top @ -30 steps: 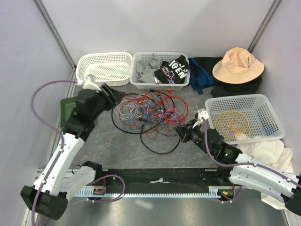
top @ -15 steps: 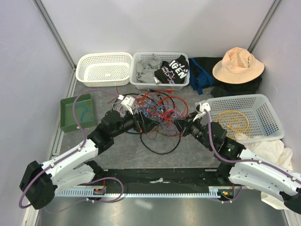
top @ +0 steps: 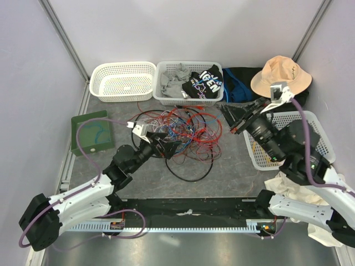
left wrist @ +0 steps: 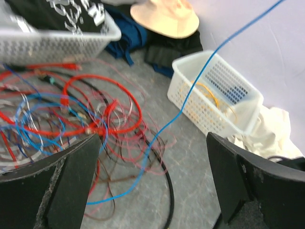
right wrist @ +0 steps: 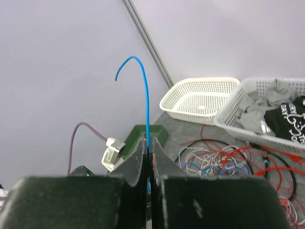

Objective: Untangle the cables

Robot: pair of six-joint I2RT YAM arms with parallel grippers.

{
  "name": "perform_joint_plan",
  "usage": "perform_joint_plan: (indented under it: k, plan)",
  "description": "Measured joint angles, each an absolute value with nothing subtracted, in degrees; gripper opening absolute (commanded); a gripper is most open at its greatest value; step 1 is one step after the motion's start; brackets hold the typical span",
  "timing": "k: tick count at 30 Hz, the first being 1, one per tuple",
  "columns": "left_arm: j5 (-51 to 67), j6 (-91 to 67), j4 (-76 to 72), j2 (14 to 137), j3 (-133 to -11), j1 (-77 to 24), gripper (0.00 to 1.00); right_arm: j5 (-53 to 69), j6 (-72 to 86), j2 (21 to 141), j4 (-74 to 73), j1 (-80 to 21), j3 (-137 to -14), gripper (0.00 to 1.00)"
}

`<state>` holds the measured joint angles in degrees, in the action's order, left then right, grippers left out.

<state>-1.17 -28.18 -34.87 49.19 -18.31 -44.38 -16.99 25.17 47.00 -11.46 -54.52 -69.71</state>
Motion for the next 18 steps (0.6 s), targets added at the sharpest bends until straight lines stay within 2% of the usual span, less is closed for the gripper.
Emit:
perform_joint_plan:
  k: [5, 10, 18]
  plan:
    - [-2.04, -23.90, -40.18, 50.02, -19.97, -44.84, 1.00, -17.45, 25.15, 50.04, -15.73, -54.52, -78.00, 0.00]
    - [2.35, -15.31, -47.77, 52.27, -20.40, -45.63, 1.00, -17.28, 25.98, 51.55, -19.59, -54.52, -78.81, 0.00]
    - [10.37, -5.54, -50.33, 62.41, -30.46, -46.41, 0.98, -16.29, 27.22, 52.64, -22.39, -54.52, -78.81, 0.00]
